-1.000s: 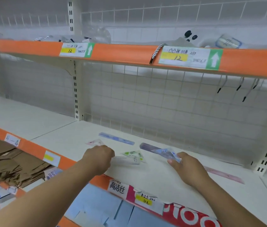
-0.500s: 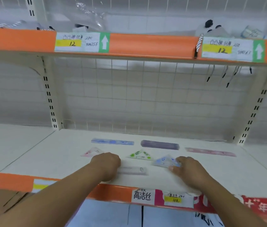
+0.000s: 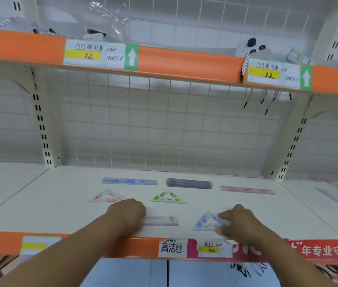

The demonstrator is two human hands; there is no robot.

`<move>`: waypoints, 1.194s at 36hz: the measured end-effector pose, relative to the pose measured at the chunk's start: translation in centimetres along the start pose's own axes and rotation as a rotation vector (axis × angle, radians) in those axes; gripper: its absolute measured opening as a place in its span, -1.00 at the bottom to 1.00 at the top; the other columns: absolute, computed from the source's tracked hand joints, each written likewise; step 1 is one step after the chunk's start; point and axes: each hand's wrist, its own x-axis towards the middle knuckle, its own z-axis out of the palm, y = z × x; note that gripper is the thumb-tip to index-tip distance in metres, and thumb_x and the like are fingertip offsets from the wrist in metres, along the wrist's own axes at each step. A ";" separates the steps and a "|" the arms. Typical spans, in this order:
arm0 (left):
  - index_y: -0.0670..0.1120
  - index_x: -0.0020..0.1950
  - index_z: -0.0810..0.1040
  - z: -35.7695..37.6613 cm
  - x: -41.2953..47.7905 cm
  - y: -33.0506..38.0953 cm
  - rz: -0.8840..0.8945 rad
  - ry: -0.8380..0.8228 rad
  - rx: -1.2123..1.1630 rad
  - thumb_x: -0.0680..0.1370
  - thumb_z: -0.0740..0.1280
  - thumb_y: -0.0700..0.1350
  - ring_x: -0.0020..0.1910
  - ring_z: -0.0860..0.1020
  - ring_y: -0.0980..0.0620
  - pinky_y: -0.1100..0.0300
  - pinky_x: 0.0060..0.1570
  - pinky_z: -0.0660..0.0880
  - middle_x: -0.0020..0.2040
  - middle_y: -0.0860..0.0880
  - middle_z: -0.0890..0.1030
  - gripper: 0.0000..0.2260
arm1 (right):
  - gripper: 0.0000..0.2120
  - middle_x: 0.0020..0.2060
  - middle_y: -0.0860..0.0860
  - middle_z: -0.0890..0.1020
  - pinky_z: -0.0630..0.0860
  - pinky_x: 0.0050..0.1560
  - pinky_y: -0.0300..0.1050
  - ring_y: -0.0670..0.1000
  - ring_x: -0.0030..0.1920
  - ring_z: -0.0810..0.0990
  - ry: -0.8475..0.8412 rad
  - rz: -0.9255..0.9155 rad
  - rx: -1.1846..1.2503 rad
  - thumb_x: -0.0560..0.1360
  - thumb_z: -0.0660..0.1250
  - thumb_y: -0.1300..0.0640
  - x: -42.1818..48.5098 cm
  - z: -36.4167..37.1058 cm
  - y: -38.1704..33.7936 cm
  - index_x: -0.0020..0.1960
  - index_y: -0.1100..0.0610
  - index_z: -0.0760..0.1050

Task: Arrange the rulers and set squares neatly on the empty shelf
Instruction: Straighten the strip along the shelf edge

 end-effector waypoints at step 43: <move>-0.06 0.35 0.43 0.4 -0.6 -2.6 -0.314 -0.158 0.080 0.46 0.29 0.31 0.23 0.51 -0.02 0.13 0.27 0.42 0.27 -0.02 0.52 -0.40 | -0.76 -0.28 -0.08 0.46 0.22 -0.35 -0.25 -0.03 -0.21 0.43 0.170 -0.126 -0.131 0.55 0.21 0.10 2.9 1.2 -1.4 -0.24 -0.04 0.55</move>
